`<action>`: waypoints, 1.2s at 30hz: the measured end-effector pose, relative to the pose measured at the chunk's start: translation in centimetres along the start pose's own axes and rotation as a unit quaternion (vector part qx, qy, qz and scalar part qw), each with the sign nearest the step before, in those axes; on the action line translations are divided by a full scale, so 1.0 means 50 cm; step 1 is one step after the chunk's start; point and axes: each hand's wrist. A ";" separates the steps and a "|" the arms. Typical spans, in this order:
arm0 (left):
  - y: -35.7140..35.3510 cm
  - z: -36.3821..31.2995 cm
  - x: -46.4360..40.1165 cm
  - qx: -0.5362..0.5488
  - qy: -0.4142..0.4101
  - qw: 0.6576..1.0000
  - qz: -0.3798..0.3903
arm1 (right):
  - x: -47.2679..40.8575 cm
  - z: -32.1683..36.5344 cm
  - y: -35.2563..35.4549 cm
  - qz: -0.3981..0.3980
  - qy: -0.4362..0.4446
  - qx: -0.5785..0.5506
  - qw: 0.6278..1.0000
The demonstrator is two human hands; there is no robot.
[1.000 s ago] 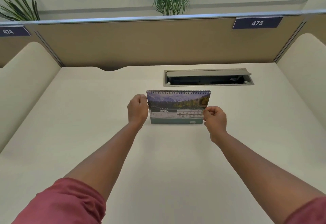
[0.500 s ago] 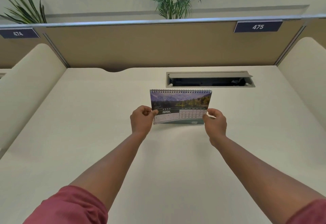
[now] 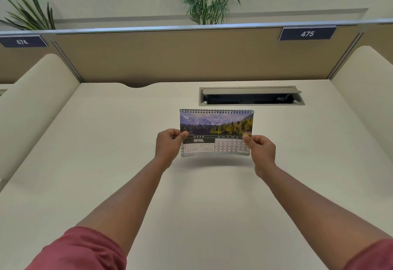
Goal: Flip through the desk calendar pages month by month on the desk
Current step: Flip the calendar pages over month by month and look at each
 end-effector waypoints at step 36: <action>0.020 -0.034 -0.006 0.115 0.072 0.987 0.082 | 0.023 0.054 0.007 0.174 -0.143 -0.142 0.964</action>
Point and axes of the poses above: each hand's wrist, its own x-axis away from the middle knuckle, its own y-axis out of the back of the hand, z = x × y, and after that the axes turned 9 degrees about -z, right-handed
